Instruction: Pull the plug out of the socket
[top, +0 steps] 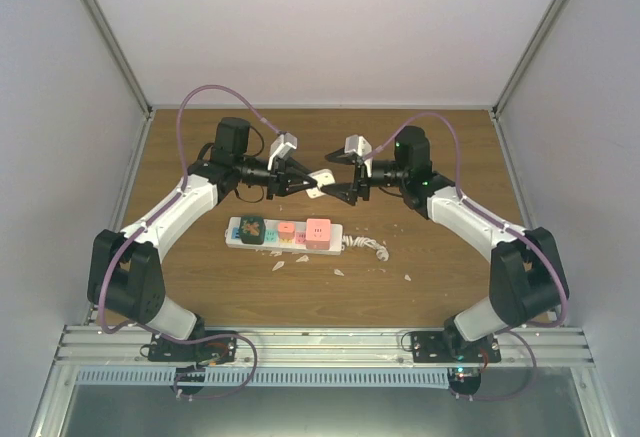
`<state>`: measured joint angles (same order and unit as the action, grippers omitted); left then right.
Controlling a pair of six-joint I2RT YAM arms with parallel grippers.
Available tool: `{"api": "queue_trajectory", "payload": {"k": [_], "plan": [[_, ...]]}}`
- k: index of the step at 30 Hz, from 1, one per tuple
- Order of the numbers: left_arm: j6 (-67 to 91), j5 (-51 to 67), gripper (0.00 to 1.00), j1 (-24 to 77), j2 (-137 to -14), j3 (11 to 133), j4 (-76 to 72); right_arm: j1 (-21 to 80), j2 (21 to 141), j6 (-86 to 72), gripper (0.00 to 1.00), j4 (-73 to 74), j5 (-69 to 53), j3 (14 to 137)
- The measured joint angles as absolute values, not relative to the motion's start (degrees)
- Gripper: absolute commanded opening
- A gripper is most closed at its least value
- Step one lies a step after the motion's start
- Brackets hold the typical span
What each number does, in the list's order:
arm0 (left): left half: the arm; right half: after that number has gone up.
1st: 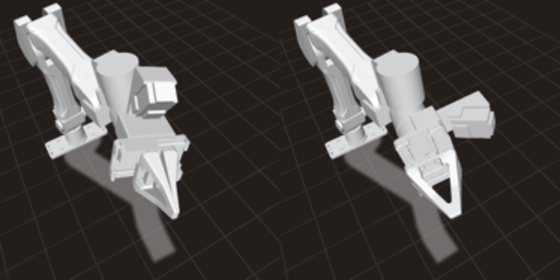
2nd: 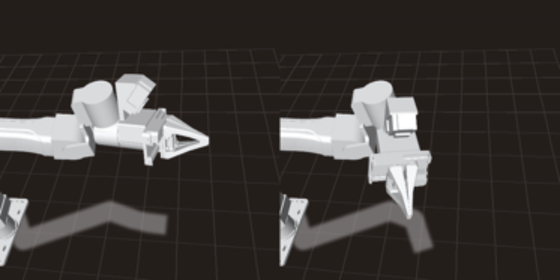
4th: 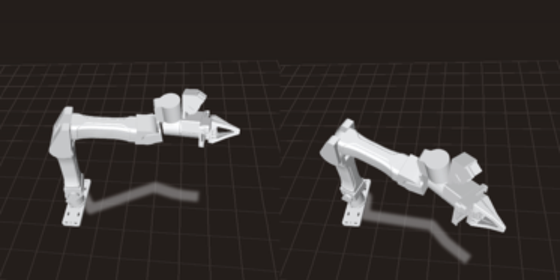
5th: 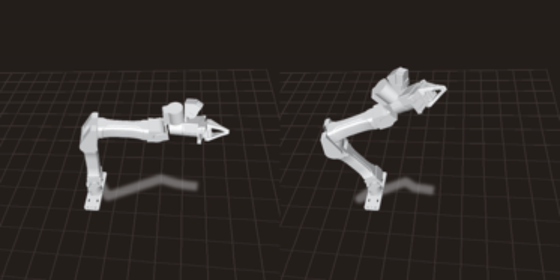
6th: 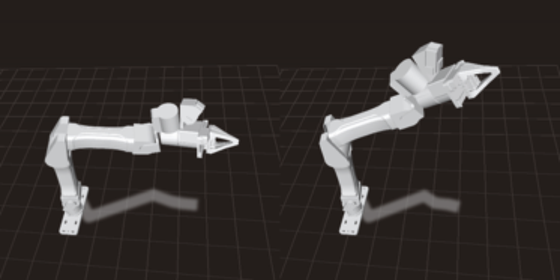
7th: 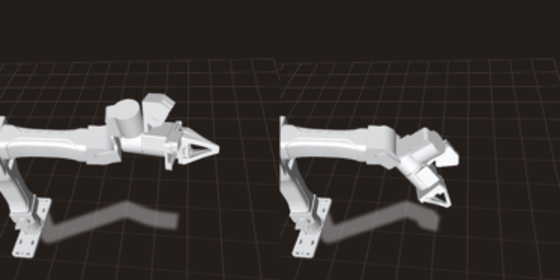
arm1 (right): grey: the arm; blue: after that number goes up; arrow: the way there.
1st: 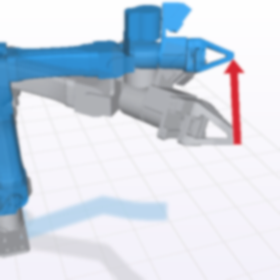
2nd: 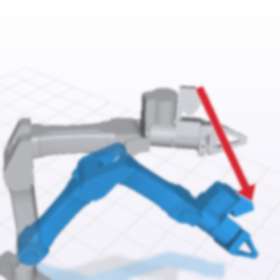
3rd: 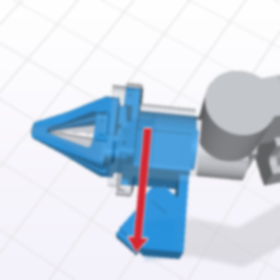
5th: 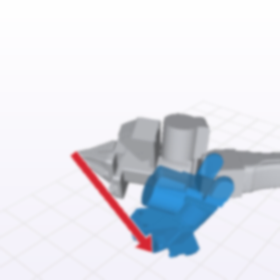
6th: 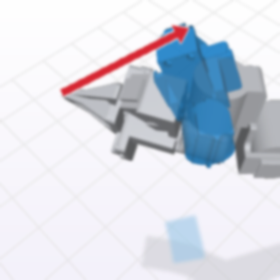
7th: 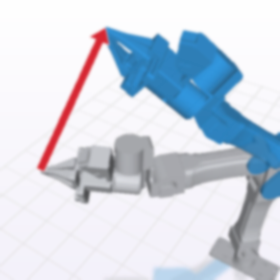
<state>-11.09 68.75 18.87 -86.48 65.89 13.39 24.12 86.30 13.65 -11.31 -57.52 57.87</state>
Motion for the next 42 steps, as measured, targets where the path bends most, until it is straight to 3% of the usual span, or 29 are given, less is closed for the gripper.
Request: {"api": "queue_trajectory", "payload": {"k": [9,16,23,42], "plan": [[-16.4,64.7,0.00,18.9,-86.5,66.0,15.3,24.5,87.8,11.2,0.84,-8.9,-53.2,60.8],[-19.8,61.5,0.00,18.4,-86.7,67.1,19.6,24.4,87.5,10.7,0.92,-8.6,-51.5,62.3],[-21.9,55.2,0.00,12.0,-89.6,71.2,22.2,24.1,87.0,13.1,0.96,-7.2,-52.6,62.2],[-43.2,9.3,0.00,-3.1,-98.5,75.0,18.3,22.6,81.5,25.0,0.99,2.8,-49.4,54.6]]}}
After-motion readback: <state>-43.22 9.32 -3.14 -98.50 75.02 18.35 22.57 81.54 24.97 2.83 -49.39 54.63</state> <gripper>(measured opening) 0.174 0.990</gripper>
